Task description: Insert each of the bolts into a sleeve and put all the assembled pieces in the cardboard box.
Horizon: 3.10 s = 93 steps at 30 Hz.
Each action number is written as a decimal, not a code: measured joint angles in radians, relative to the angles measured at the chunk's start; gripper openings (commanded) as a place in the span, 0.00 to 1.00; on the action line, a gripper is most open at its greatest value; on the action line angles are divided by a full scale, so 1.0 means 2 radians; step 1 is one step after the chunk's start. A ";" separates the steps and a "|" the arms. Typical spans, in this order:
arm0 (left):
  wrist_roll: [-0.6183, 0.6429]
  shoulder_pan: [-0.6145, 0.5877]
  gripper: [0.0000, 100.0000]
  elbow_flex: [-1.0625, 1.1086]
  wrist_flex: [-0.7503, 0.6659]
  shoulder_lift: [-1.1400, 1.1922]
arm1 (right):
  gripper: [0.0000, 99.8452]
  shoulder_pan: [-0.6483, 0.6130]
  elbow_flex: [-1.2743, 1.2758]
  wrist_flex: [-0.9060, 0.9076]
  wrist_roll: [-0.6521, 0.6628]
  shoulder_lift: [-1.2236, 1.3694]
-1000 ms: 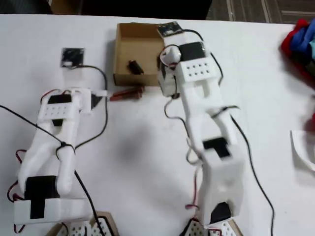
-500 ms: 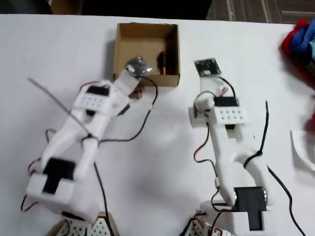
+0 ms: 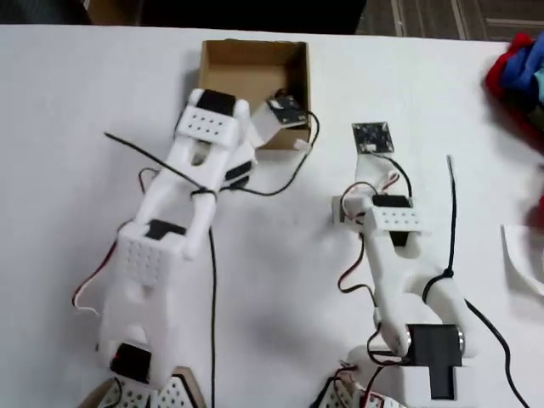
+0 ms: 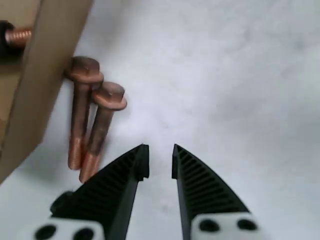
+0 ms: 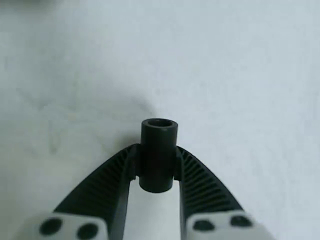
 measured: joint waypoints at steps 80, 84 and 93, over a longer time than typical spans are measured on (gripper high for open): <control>-0.031 -0.037 0.24 -0.231 -0.014 0.181 | 0.02 -0.005 0.001 -0.005 0.000 0.000; -0.031 -0.038 0.23 -0.243 -0.014 0.196 | 0.02 -0.005 0.001 -0.005 0.000 0.000; -0.085 -0.023 0.03 -0.247 0.054 0.208 | 0.02 -0.005 0.001 -0.005 0.000 0.000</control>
